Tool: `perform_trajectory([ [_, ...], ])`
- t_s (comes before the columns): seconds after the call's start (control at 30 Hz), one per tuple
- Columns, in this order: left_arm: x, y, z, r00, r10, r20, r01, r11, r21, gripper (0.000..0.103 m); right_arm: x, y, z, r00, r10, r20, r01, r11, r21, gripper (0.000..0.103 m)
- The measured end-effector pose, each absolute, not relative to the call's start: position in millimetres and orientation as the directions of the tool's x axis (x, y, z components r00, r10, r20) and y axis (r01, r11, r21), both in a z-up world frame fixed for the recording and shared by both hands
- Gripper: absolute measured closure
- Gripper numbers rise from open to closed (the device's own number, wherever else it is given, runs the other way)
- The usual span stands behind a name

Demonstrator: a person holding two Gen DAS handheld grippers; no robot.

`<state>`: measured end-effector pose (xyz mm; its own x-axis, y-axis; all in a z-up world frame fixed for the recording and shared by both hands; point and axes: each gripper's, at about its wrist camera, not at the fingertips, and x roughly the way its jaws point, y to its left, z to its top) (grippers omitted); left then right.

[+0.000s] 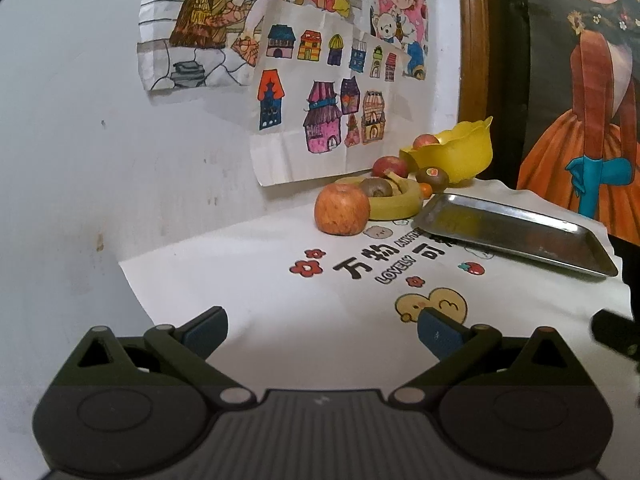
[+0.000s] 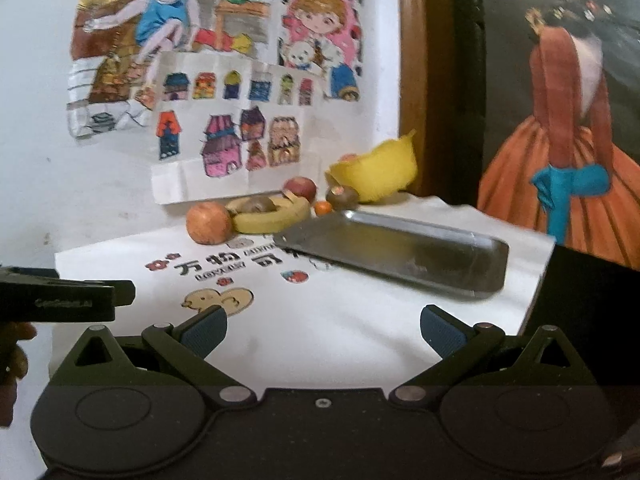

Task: Organize fruits
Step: 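Move the left tool toward the red apple while the right tool approaches the kiwi on the banana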

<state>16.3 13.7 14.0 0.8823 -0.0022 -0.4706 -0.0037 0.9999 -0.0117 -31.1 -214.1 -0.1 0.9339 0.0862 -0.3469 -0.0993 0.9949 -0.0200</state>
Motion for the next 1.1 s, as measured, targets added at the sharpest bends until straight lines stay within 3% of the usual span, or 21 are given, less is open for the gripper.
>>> perform_trajectory([
  [0.27, 36, 25, 31, 0.884, -0.006, -0.468, 0.013, 1.000, 0.011, 0.000, -26, -215, 36, 0.946, 0.162, -0.282, -0.196, 0.976, -0.095, 0.001],
  [0.43, 54, 34, 50, 0.886, -0.040, -0.463, 0.048, 0.999, 0.005, 0.000, -15, -222, 69, 0.957, 0.200, -0.208, -0.219, 0.973, -0.069, 0.001],
  [0.57, 70, 43, 70, 0.909, -0.074, -0.411, 0.072, 0.997, -0.019, 0.000, 5, -225, 95, 0.959, 0.235, -0.158, -0.240, 0.971, -0.012, 0.000],
  [0.67, 87, 49, 77, 0.930, -0.080, -0.359, 0.080, 0.997, -0.014, 0.000, 28, -219, 104, 0.954, 0.263, -0.143, -0.271, 0.961, -0.045, 0.001],
  [0.83, 125, 59, 63, 0.914, -0.133, -0.383, 0.135, 0.991, -0.022, 0.000, 72, -201, 93, 0.933, 0.290, -0.211, -0.324, 0.934, -0.147, 0.001],
  [1.1, 173, 50, 32, 0.863, -0.236, -0.447, 0.249, 0.968, -0.031, 0.000, 133, -193, 53, 0.845, 0.381, -0.377, -0.451, 0.884, -0.118, 0.001],
])
